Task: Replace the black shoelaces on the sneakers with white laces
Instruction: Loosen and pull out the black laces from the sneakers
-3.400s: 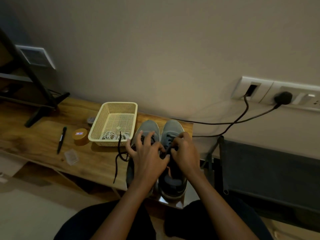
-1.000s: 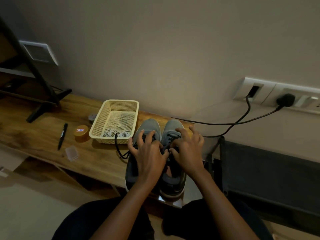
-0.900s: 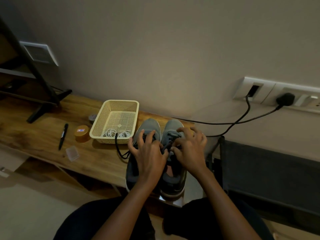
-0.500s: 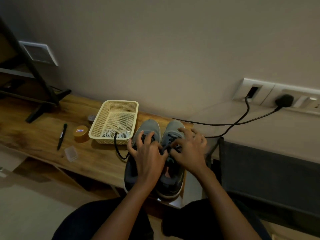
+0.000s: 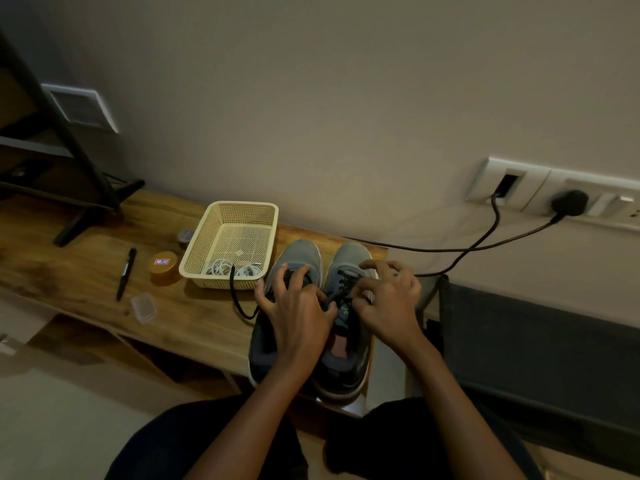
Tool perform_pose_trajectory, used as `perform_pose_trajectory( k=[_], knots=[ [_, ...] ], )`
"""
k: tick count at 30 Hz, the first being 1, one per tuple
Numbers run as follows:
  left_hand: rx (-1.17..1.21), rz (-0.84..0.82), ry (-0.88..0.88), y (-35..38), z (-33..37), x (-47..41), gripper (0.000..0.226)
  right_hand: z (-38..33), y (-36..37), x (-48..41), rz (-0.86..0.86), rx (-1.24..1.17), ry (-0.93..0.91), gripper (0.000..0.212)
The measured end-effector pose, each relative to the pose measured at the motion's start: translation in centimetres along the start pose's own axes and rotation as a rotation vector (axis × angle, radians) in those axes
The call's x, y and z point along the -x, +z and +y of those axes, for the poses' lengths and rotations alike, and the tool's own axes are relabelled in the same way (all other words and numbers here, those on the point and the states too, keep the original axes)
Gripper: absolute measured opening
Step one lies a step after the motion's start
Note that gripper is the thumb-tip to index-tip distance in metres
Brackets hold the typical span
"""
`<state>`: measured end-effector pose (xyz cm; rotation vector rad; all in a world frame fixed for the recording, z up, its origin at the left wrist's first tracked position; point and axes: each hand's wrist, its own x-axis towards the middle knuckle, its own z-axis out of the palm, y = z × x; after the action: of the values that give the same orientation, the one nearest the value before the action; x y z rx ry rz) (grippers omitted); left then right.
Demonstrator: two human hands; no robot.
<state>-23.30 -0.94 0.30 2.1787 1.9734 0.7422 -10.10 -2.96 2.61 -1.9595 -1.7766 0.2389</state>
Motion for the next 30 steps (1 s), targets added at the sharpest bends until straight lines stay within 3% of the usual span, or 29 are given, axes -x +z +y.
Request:
perform_pose_trajectory(
  k=[2, 7, 20, 25, 30],
  knots=[
    [-0.006, -0.001, 0.000, 0.0, -0.2, 0.0, 0.016, -0.7, 0.6, -0.1, -0.050, 0.040, -0.015, 0.034],
    [-0.024, 0.013, 0.011, 0.3, -0.4, 0.2, 0.021, -1.4, 1.5, -0.5, -0.101, 0.190, -0.011, 0.027],
    [0.002, 0.010, 0.008, 0.2, -0.1, 0.3, 0.014, 0.6, -1.5, 0.2, -0.252, 0.025, -0.046, 0.012],
    [0.003, -0.028, -0.013, 0.0, -0.3, 0.3, 0.017, -0.9, 0.4, -0.5, -0.215, 0.127, -0.036, 0.029],
    [0.019, -0.066, -0.028, -0.2, -0.2, 0.5, 0.018, -1.2, 1.2, -0.6, -0.174, 0.189, -0.053, 0.027]
  ],
)
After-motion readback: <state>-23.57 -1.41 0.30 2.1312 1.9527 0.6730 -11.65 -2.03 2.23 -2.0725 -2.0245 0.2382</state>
